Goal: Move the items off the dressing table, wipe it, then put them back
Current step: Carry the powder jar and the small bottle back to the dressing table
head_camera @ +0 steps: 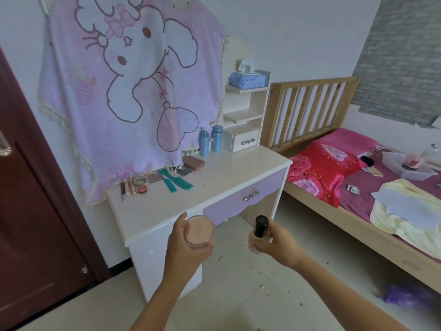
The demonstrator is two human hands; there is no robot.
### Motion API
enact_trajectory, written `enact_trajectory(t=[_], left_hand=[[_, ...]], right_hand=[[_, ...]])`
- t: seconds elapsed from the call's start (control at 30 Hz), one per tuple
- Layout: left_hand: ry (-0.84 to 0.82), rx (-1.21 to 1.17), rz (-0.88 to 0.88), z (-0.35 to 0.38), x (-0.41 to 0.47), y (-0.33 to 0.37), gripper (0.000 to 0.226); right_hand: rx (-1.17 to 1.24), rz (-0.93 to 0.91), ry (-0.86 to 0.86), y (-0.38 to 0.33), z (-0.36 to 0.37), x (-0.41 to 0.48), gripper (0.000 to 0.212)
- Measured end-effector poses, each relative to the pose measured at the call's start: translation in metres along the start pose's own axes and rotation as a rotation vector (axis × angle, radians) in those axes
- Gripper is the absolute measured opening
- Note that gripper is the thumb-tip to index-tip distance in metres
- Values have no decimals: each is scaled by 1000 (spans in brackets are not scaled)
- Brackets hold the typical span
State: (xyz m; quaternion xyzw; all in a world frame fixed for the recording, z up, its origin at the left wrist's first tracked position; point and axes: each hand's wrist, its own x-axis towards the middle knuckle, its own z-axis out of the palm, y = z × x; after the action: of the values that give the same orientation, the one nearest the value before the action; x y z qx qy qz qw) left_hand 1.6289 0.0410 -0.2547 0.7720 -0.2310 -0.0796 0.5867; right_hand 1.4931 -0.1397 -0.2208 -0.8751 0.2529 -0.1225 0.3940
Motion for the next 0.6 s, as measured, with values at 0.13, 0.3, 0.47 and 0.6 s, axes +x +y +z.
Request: enact_trajectory(t=[0.13, 0.3, 0.47, 0.6], left_hand=[[39, 26, 56, 26, 43, 13, 89], [90, 2, 48, 78, 114, 30, 87], [112, 11, 12, 141, 178, 35, 87], [134, -6, -64, 181, 205, 16, 86]], right_hand=[[37, -48, -28, 10, -17, 54, 16], [93, -67, -71, 27, -55, 135, 21], [95, -66, -89, 59, -89, 206, 13], [92, -19, -164, 85, -100, 251, 14]])
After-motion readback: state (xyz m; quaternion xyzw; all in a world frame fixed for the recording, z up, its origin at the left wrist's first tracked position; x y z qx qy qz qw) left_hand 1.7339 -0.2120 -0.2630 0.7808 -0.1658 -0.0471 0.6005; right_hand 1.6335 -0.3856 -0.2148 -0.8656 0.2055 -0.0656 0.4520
